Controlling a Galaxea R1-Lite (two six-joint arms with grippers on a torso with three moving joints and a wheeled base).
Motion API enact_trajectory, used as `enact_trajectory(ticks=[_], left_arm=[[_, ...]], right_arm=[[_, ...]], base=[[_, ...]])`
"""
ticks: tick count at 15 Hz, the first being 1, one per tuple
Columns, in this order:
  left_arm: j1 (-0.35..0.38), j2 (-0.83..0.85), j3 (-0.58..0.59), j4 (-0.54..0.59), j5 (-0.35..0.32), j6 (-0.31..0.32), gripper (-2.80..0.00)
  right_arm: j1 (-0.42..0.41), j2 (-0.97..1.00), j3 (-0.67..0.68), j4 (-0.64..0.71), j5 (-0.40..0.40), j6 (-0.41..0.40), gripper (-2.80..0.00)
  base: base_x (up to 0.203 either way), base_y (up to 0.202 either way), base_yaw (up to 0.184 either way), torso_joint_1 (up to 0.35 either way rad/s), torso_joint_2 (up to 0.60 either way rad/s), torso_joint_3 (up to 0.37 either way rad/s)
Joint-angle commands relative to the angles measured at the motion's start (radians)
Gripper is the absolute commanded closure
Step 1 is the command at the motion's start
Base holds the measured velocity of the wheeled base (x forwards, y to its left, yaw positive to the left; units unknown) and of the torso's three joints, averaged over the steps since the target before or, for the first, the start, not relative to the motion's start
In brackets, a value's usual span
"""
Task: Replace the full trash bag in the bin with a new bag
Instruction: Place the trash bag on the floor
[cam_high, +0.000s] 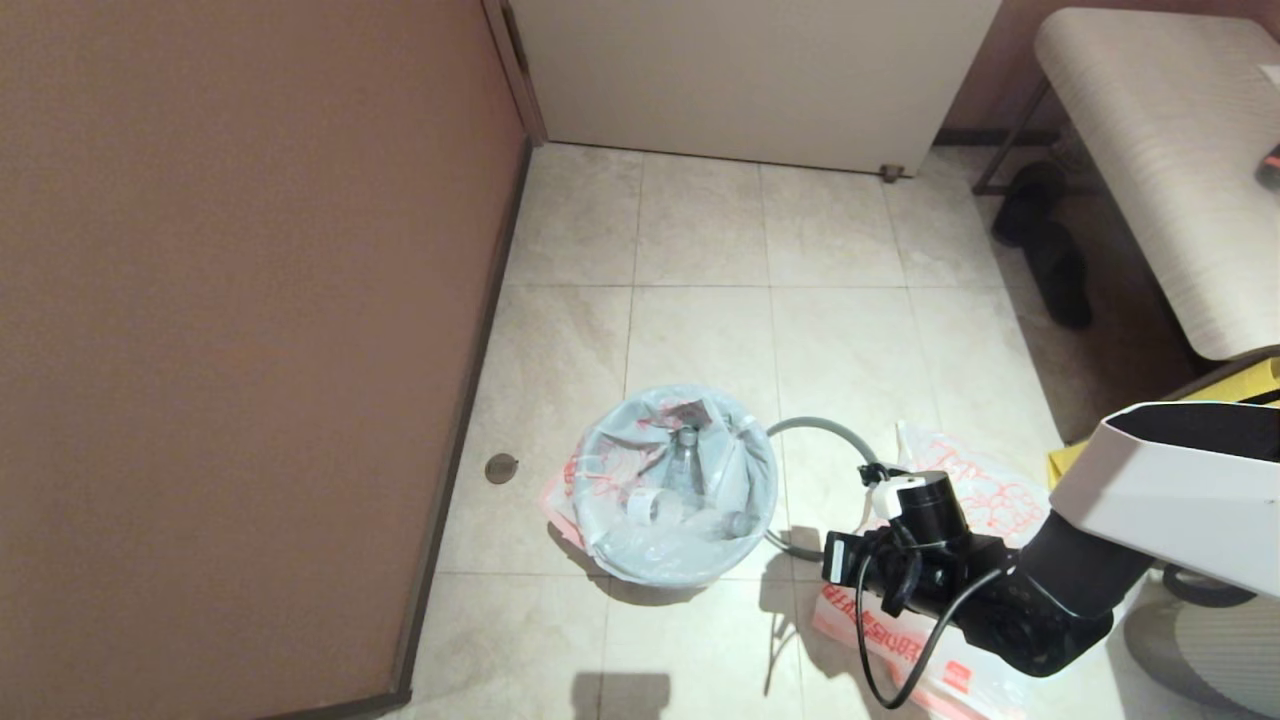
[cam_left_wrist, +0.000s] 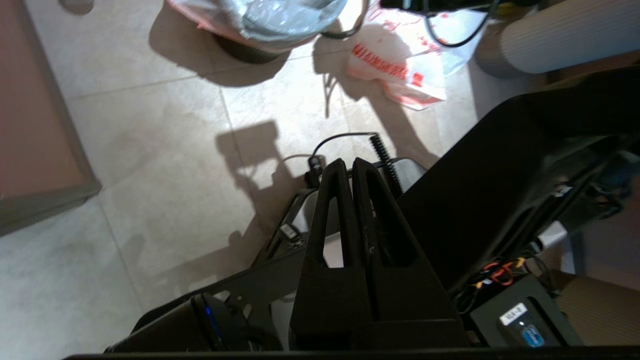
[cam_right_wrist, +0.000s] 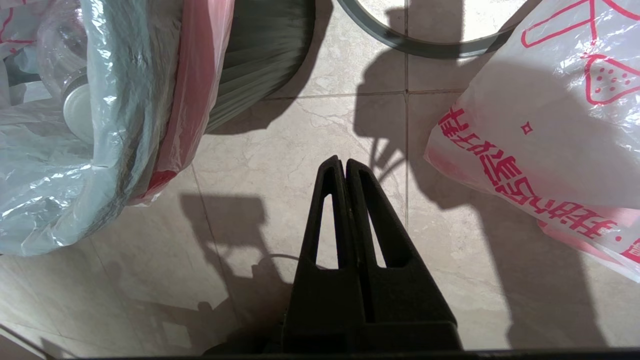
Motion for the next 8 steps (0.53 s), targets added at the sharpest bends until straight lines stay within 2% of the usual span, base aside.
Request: enact_trajectory(ticks=[1,3,4,5,6,7,8], left_arm=[[0.024,-0.048,0.075,-0.01,0.024,0.009,0.0],[0.032,-0.049,0.166,-0.132,0.145,0.019,0.0],[0.025,-0.049,0.191,-0.194,0.171,0.041,0.0],[-0.02,-0.048,0.192,-0.192,0.175,0.054,0.0],[-0.105,-0.048,0.192,-0.179,0.185,0.058,0.0],[-0.171,-0.046,0.2,-0.175,0.216,0.055,0.0],[-0.204,-0.046,0.232,-0.201,0.256,0.042,0.0]], right_arm=[[0.0,0.0,0.0,-0.005,0.0,0.003,0.0],[0.001,0.0,0.0,-0.005,0.0,0.003,0.0],[0.001,0.0,0.0,-0.005,0.0,0.003,0.0],[0.001,0.0,0.001,-0.005,0.0,0.003,0.0],[-0.001,0.0,0.0,-0.005,0.0,0.003,0.0],[-0.001,0.0,0.0,-0.005,0.0,0.003,0.0],[-0.001,0.001,0.0,-0.005,0.0,0.003,0.0]], base=[[0.0,0.0,0.0,0.0,0.0,0.0],[0.0,0.0,0.0,0.0,0.0,0.0],[0.0,0.0,0.0,0.0,0.0,0.0],[0.0,0.0,0.0,0.0,0.0,0.0],[0.0,0.0,0.0,0.0,0.0,0.0],[0.0,0.0,0.0,0.0,0.0,0.0],[0.0,0.0,0.0,0.0,0.0,0.0]])
